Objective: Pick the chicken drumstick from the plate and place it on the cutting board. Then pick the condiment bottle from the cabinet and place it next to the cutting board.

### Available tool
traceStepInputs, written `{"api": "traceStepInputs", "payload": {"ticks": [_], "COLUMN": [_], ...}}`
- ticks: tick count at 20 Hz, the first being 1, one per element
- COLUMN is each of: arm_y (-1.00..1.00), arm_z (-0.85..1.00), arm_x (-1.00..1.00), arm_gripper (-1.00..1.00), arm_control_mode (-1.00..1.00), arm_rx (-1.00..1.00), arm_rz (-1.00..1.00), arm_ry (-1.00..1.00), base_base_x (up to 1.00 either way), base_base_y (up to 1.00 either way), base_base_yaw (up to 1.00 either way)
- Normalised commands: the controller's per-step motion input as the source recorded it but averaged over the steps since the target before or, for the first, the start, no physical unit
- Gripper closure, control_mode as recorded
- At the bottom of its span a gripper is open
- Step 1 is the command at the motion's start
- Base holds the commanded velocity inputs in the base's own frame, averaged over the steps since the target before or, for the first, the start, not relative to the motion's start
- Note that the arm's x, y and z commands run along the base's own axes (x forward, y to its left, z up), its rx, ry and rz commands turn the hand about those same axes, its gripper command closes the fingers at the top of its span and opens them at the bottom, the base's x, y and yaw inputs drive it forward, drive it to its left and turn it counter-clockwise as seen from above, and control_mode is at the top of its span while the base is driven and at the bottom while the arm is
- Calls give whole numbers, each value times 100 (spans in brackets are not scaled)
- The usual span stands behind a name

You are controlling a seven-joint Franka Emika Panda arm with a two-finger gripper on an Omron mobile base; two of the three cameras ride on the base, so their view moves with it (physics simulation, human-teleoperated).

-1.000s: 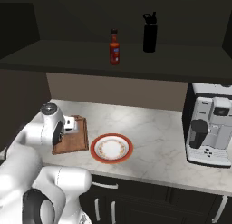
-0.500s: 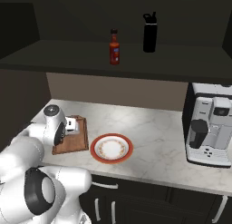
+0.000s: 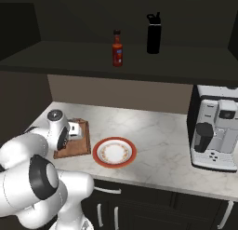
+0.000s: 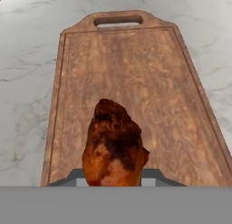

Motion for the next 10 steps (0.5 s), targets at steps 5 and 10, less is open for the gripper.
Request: {"api": "traceStepInputs", "payload": {"ticks": [5, 10], "arm_y": [0, 0], "arm_z": [-19, -19], "arm_x": [14, 18], "arm_gripper": [100, 100], "arm_control_mode": [-100, -100], "arm_rx": [0, 0], "arm_rz": [0, 0], "arm_ry": [0, 0], "base_base_x": [0, 0], "base_base_y": [0, 0], "base_base_yaw": [0, 0]}}
